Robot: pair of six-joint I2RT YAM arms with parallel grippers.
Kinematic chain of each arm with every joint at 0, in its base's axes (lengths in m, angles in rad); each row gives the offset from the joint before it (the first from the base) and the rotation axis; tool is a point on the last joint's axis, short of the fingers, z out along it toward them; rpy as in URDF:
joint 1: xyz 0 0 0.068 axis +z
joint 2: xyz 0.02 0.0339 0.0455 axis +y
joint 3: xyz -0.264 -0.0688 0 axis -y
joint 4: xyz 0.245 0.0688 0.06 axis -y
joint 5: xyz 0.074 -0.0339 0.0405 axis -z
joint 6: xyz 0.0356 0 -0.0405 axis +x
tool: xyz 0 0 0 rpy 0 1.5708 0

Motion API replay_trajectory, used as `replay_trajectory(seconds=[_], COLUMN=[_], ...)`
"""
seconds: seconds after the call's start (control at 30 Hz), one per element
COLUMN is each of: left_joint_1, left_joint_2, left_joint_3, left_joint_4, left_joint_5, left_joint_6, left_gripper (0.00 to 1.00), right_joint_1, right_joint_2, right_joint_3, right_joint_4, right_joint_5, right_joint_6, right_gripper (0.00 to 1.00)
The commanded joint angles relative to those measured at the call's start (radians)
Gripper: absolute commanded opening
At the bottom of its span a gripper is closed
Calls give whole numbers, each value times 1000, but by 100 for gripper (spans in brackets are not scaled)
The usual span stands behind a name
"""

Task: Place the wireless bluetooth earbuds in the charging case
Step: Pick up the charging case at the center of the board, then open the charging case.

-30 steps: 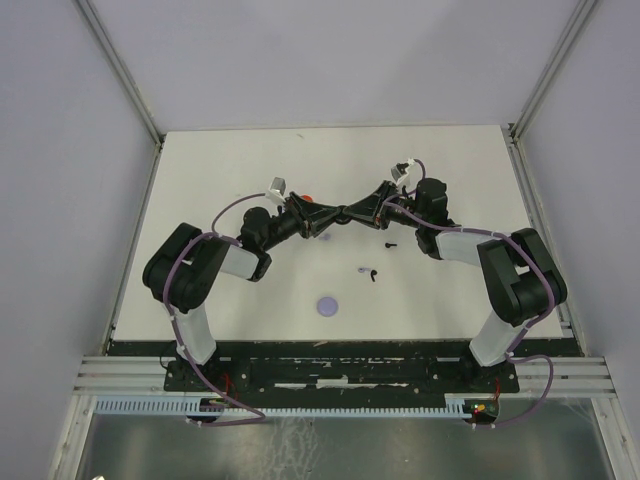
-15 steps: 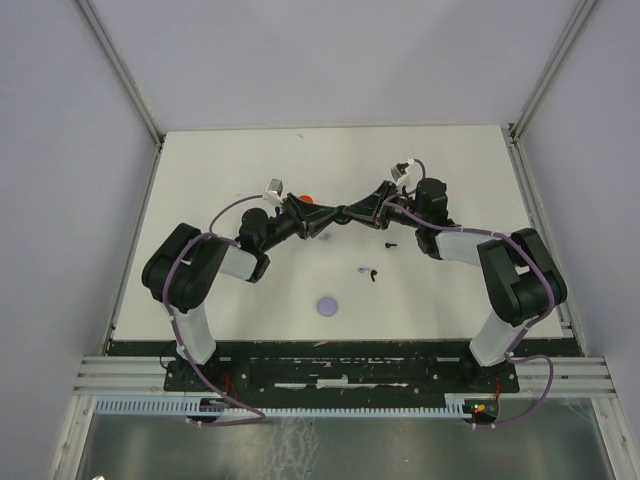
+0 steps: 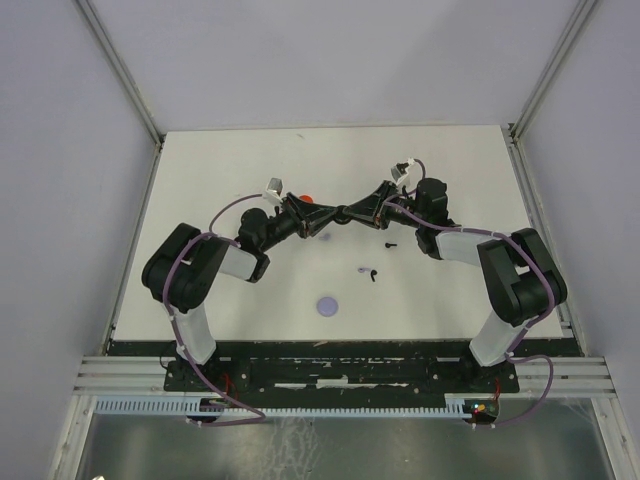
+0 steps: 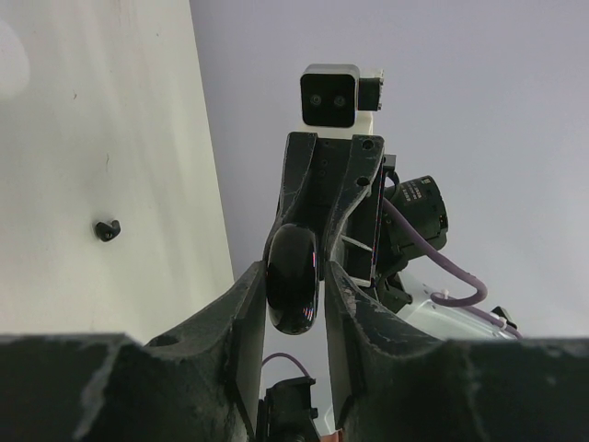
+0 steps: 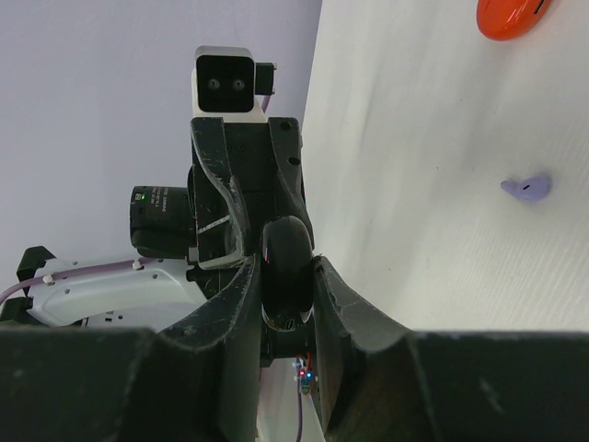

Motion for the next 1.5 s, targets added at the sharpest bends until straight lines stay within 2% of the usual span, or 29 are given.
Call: replay_trajectory(seconds=[0.0,0.27,0.4,0.43,0.47,0.57,0.67,0.7,0.83,0.97,1.03,1.33,1.47], left_joint_1=[1,-7,-10,-10,-10,-11,-9,-9,-7,-7,-7,-13,-20], left_joint_2=[-14,-6,-5,-6,-7,-8,-9,-10,-21,-38,-45,-64,-74], left_joint_3=[2,11,14,14,12,5,1,0,-2,2,8,34,47], left_joint_4=[66,68,71,70,70,67,61,57,14,-47,-78,-118,-139], left_joint_5=[6,9,9,9,8,-1,-3,-5,-8,-15,-17,-13,-11], left_joint_6=[5,5,8,8,8,8,7,7,22,45,57,60,65], left_gripper=[37,32,18,12,8,3,3,3,3,3,3,3,3], right_joint_1=[-5,-5,-6,-5,-5,-9,-15,-17,-17,0,13,83,109], right_joint_2=[-20,-19,-21,-22,-23,-42,-81,-100,-199,-297,-321,-293,-262], right_joint_3=[25,25,25,25,24,21,35,41,82,155,180,233,251], right_joint_4=[67,69,68,69,73,69,-41,-90,-360,-702,-800,-931,-936], right_joint_5=[-35,-38,-41,-41,-41,-26,-4,6,99,242,299,429,466], right_joint_6=[-8,-9,-8,-9,-8,-15,-84,-118,-303,-562,-629,-724,-737], right_gripper=[11,11,12,15,24,58,76,79,86,87,87,87,88])
